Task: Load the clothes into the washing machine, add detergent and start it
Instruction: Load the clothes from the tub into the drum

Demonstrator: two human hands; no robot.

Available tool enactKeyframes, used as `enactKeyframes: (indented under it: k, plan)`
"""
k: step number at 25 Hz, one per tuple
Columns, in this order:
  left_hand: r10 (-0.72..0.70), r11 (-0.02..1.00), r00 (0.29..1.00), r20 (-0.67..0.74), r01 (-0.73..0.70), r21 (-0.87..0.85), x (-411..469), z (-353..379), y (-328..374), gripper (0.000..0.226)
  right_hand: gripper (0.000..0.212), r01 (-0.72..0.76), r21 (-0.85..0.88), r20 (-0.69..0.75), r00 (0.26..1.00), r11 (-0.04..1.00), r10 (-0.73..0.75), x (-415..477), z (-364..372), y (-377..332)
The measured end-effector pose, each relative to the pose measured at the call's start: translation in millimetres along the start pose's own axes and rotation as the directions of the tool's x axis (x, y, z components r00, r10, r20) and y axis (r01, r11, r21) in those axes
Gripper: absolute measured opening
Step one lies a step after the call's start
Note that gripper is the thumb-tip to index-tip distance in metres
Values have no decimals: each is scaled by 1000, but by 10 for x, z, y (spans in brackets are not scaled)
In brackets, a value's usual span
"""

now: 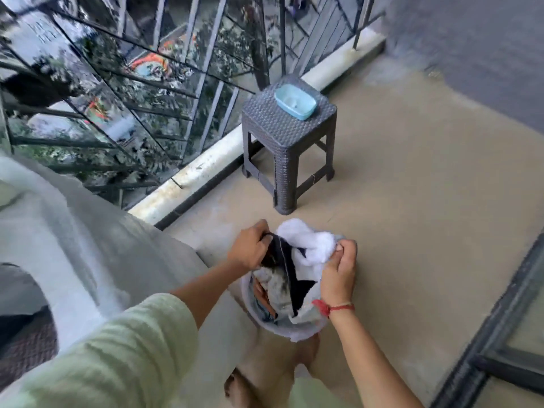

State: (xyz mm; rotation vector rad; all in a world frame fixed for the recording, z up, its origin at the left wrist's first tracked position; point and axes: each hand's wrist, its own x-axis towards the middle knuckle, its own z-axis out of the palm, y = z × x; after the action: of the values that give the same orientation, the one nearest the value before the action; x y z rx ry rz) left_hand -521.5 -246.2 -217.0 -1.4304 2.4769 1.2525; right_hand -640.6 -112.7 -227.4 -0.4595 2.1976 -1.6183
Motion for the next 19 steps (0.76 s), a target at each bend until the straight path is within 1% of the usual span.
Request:
enactKeyframes:
  k: [2, 3, 4, 6, 7, 8, 9, 10, 11, 12, 13, 14, 15, 16, 17, 18, 19]
  plan:
    - [158, 987, 986, -52, -157, 20, -138, -410, 339, 7, 21, 77, -30, -30, 997, 997, -78, -105, -110, -411]
    - [245, 970, 967, -74, -243, 28, -235, -625, 493, 6, 21, 110, -41, -37, 993, 993, -111, -182, -156, -625]
    - [325, 946, 939, -110, -325, 18, -324, -816, 635, 5, 19, 137, -45, -43, 989, 990, -139, -245, -188, -811]
    - [432, 893, 875, -219, -449, -33, -529, -1213, 950, 18, 12, 184, -34, -49, 981, 982, -186, -307, -232, -1166]
    - [479, 863, 839, -257, -504, -40, -644, -1417, 1102, 20, 11, 212, -7, -27, 977, 977, -213, -329, -251, -1317]
    - [532, 826, 797, -285, -563, -31, -785, -1646, 1262, 18, 9, 255, 27, 26, 966, 966, -256, -352, -265, -1472]
    - [578, 790, 757, -304, -612, -22, -920, -1860, 1407, 14, 10, 293, 46, 105, 949, 955, -296, -373, -274, -1593]
    - [606, 759, 722, -335, -650, -28, -1063, -2082, 1524, 9, 27, 340, 31, 201, 919, 940, -339, -406, -269, -1712]
    - [620, 727, 690, -373, -684, -58, -1248, -2319, 1613, 7, 50, 409, -38, 318, 870, 912, -377, -434, -249, -1812]
    - [629, 688, 657, -416, -719, -95, -1439, -2532, 1677, 6, 74, 471, -149, 426, 824, 869, -374, -443, -204, -1860]
    - [633, 643, 607, -480, -758, -111, -1651, -2762, 1710, 6, 92, 515, -262, 510, 792, 816, -336, -467, -126, -1906]
    - [625, 603, 554, -550, -790, -110, -1864, -2973, 1718, 6, 99, 534, -357, 572, 774, 766, -273, -514, -33, -1938]
    - [610, 570, 509, -607, -814, -111, -2078, -3183, 1690, 7, 92, 554, -421, 615, 757, 718, -223, -568, 83, -1931]
    - [585, 547, 476, -657, -830, -114, -2297, -3393, 1631, 9, 73, 581, -454, 646, 737, 675, -199, -641, 207, -1919]
    - [557, 537, 457, -693, -835, -118, -2489, -3576, 1534, 9, 48, 600, -473, 652, 731, 645, -201, -742, 322, -1913]
    - [529, 560, 432, -731, -825, -82, -2679, -3744, 1365, 8, 28, 606, -476, 634, 739, 637, -229, -882, 443, -1937]
    - [510, 618, 397, -763, -786, 4, -2838, -3867, 1150, 6, 22, 612, -460, 600, 748, 644, -282, -1010, 544, -1968]
